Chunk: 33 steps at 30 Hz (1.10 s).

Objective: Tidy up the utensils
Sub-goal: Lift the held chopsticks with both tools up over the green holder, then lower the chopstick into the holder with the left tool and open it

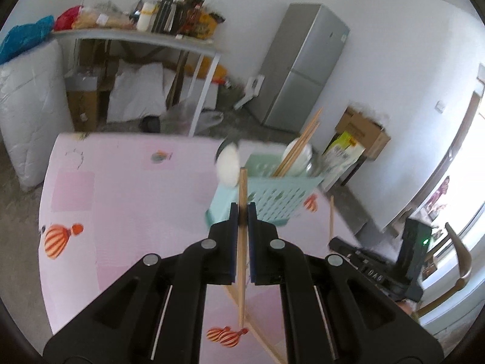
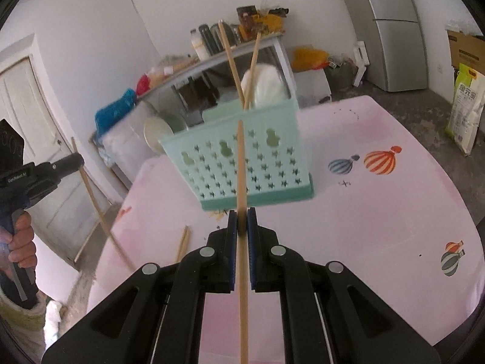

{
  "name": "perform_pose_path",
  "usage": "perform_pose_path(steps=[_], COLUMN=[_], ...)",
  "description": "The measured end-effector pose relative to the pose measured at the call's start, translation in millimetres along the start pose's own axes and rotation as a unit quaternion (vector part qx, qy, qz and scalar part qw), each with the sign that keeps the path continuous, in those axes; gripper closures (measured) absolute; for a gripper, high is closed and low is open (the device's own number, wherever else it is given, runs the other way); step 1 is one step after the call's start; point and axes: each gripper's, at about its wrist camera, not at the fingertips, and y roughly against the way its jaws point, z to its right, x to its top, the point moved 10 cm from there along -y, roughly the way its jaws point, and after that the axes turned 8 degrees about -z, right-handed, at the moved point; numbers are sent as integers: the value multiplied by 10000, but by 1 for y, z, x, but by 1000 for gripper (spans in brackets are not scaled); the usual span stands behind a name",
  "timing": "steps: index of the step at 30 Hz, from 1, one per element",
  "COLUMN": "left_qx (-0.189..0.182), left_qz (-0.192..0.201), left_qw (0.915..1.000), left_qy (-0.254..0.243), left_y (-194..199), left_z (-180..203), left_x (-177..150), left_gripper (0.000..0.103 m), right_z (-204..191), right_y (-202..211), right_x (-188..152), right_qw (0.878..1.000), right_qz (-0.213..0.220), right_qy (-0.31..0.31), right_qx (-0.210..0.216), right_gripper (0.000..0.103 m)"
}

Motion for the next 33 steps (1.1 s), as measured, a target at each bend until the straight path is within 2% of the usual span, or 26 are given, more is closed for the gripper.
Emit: perform_pose_path(steps=[8,11,14,16,19,23,26,29,33], left_qx=[-557,-704,-627,-428,-177,113,225,498,483], left_qz=[656,1067,1576,1821,2040,2141,2068,1975,1733], left_qw=[9960,9914,9850,9818,9781,9756,9770,9773,9819], left_qy=[-232,-275,-309,-315,-378,-466,-472,-577,-597], left_y=[22,33,42,41,30,7,-16,-43,-72], left_z=[39,54,65,70,80,88,90,86,80], left_x=[54,85,116,131,146,152,150,142,119], left_gripper=[99,99,99,99,99,99,99,99,98], right_z=[2,2,3,3,4,6,9,13,15], right_y=[12,12,13,14,14,14,13,12,11], right_x=[9,9,8,8,7,8,8,8,8], right_qw=[9998,9998,9997,9997,9997,9996,9996,9995,9995], right_qz=[189,192,207,218,213,208,205,196,178], right_qy=[-47,-80,-119,-133,-137,-171,-208,-245,-278], right_qx=[-30,-38,-37,-31,-27,-2,12,24,34], right_gripper=[96,96,96,96,96,96,96,96,96])
